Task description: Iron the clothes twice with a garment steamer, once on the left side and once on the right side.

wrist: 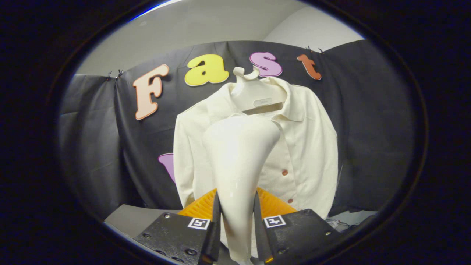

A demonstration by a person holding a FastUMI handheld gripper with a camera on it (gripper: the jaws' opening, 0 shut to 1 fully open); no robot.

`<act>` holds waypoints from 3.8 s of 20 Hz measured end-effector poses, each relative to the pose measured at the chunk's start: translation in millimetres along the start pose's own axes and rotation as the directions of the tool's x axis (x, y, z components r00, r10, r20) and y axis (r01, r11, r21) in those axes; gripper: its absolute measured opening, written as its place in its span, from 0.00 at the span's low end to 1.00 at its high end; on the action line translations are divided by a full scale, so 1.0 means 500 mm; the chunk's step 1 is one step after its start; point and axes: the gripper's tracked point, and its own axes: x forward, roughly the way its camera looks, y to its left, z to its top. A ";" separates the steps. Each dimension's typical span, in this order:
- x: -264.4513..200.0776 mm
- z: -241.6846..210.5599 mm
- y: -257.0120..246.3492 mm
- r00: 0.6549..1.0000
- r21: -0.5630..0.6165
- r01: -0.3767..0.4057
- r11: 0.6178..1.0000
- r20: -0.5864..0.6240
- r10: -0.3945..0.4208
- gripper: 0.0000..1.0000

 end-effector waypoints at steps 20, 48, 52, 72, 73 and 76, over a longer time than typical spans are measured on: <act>0.035 -0.266 -0.031 0.964 -0.008 -0.061 0.998 -0.260 0.057 0.39; -0.008 -0.551 -0.062 0.768 0.018 -0.075 0.997 -0.636 0.070 0.40; -0.011 -0.545 -0.063 0.728 0.032 -0.069 0.997 -0.682 0.072 0.40; 0.013 -0.423 -0.070 0.881 0.003 -0.011 1.000 -0.473 0.011 0.39; 0.017 -0.401 -0.069 0.897 -0.001 -0.009 1.000 -0.441 0.008 0.39; 0.028 -0.293 -0.071 0.951 -0.018 -0.005 1.000 -0.310 0.000 0.39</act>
